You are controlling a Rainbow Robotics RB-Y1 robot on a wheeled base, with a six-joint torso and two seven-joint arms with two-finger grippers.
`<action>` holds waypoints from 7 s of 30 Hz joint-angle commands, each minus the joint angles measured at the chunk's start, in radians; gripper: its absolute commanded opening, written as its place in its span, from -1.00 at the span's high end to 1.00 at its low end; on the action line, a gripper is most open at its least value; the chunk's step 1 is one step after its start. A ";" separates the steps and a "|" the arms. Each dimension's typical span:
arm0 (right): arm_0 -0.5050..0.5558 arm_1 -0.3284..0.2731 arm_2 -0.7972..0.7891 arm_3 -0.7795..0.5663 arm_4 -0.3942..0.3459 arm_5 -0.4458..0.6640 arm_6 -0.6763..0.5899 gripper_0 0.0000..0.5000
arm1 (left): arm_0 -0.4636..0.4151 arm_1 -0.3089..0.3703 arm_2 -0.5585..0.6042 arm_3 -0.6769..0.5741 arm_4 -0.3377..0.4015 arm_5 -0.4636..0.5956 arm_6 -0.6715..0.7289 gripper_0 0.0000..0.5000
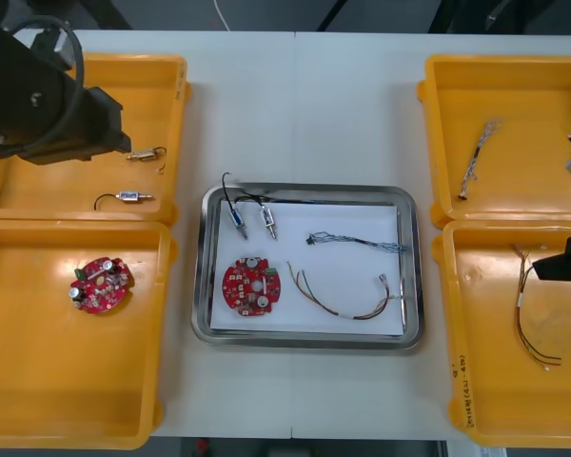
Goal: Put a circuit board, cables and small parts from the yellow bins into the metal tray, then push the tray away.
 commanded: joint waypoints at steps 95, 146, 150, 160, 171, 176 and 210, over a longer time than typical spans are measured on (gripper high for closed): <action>-0.698 0.288 1.607 0.381 0.588 -0.346 0.035 -1.00 | 0.458 0.260 0.280 -0.168 0.169 0.007 -0.339 -1.00; -0.724 0.281 1.632 0.399 0.660 -0.363 0.058 1.00 | 0.458 0.260 0.280 -0.168 0.169 0.007 -0.339 -1.00; -0.743 0.269 1.632 0.396 0.660 -0.363 0.072 1.00 | 0.458 0.260 0.280 -0.168 0.169 0.007 -0.339 -1.00; -0.809 0.237 1.645 0.395 0.660 -0.365 0.100 1.00 | 0.458 0.260 0.280 -0.168 0.169 0.007 -0.339 -1.00; -0.872 0.200 1.645 0.404 0.658 -0.366 0.121 1.00 | 0.458 0.260 0.280 -0.168 0.169 0.007 -0.339 -1.00; -0.902 0.199 1.645 0.447 0.658 -0.369 0.123 1.00 | 0.458 0.260 0.280 -0.168 0.169 0.007 -0.339 -1.00; -1.076 0.249 1.644 0.662 0.686 -0.423 0.189 1.00 | 0.458 0.260 0.280 -0.168 0.169 0.007 -0.339 -1.00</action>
